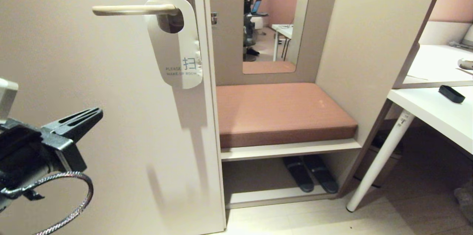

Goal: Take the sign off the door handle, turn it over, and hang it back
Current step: Take down the sign

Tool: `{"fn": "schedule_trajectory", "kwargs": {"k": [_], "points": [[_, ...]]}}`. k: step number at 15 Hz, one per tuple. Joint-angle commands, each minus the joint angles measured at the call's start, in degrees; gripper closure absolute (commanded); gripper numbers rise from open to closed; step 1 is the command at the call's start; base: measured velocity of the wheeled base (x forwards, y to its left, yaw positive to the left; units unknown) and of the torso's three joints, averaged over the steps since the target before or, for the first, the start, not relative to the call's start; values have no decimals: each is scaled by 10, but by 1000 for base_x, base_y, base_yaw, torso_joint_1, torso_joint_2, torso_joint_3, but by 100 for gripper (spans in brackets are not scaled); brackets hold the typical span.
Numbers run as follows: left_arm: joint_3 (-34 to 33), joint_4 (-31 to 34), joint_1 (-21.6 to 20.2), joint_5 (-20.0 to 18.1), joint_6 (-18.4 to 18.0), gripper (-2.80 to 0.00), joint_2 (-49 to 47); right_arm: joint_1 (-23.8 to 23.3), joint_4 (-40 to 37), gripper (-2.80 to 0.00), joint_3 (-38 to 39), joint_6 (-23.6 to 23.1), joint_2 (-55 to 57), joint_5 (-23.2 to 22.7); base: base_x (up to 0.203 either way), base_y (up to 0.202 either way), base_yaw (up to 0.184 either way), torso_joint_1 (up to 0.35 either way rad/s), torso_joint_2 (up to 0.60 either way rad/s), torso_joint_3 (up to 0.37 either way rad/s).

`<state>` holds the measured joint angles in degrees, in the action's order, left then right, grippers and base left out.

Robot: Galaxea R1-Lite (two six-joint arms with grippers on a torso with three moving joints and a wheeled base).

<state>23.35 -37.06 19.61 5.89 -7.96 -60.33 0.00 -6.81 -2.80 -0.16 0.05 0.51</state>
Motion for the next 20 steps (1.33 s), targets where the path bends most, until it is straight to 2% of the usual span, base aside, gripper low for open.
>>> {"fn": "schedule_trajectory", "kwargs": {"k": [1,4,6,9,13,16,20], "points": [[-49,-2,-18,0,0,0,53,0,0,0,0,0,0,0,0,0,0,0,0,0],[-123,-2,-55,-1,4,0,125,0,0,0,0,0,0,0,0,0,0,0,0,0],[-174,-2,-95,-5,5,0,175,0,0,0,0,0,0,0,0,0,0,0,0,0],[-226,12,-148,-36,9,0,250,0,0,0,0,0,0,-1,0,0,0,0,0,0],[-233,138,-214,-81,10,0,379,0,0,0,0,0,0,0,0,0,0,0,0,0],[-233,237,-226,-95,10,0,453,0,0,0,0,0,0,0,0,0,0,0,0,0],[-233,289,-204,-95,4,0,527,0,0,0,0,0,0,0,0,0,0,0,0,0]]}}
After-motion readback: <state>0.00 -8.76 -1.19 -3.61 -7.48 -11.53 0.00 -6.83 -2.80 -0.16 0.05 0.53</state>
